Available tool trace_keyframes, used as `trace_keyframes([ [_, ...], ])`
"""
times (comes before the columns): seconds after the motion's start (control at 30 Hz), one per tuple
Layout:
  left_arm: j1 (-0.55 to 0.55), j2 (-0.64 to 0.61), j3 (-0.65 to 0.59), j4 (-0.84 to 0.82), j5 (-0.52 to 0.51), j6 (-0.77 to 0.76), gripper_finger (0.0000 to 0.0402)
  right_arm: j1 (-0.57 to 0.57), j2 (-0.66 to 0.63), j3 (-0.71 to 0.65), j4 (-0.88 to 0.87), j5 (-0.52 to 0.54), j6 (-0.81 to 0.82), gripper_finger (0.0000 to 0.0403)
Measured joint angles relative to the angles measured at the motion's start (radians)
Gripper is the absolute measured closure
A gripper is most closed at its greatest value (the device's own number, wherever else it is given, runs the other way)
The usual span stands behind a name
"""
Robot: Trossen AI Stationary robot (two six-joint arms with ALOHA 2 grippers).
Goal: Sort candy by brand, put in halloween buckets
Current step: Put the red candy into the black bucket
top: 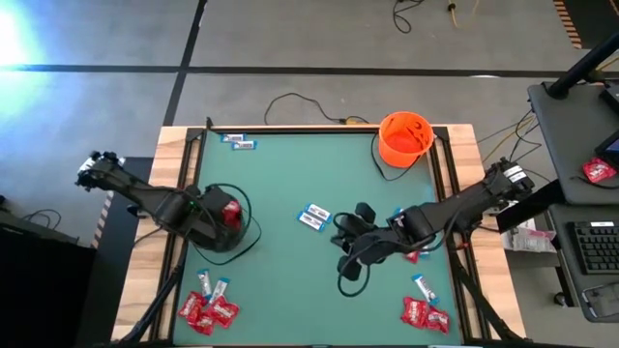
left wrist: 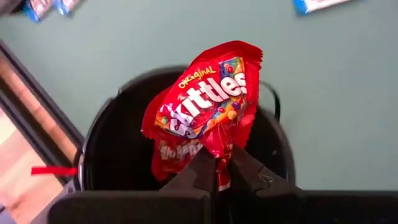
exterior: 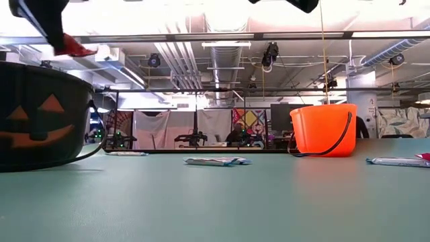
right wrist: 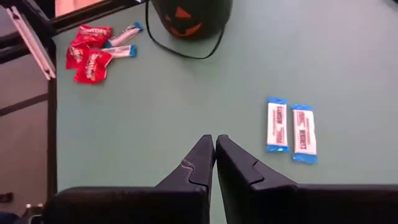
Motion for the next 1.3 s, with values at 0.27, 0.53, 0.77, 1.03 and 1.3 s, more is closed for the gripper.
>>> trace_keyframes([
  [0.27, 0.004, 0.003, -0.205, 0.015, 0.128, -0.015, 0.0401, -0.006, 0.000, 0.000, 0.007, 0.052, 0.018, 0.0390],
  [0.53, 0.121, -0.005, -0.363, 0.179, 0.208, 0.112, 0.0402, -0.003, 0.000, 0.000, 0.021, 0.050, 0.062, 0.0390],
  [0.77, 0.177, -0.007, -0.370, 0.202, 0.197, 0.205, 0.0379, 0.001, 0.000, 0.000, 0.093, 0.022, 0.048, 0.0390],
  [1.03, 0.177, -0.020, -0.362, 0.205, 0.248, 0.254, 0.0272, 0.013, 0.009, -0.010, 0.086, 0.042, 0.077, 0.0390],
  [1.3, 0.152, -0.086, -0.207, 0.141, 0.251, 0.285, 0.0160, -0.030, 0.020, -0.016, -0.278, 0.023, 0.406, 0.0390],
])
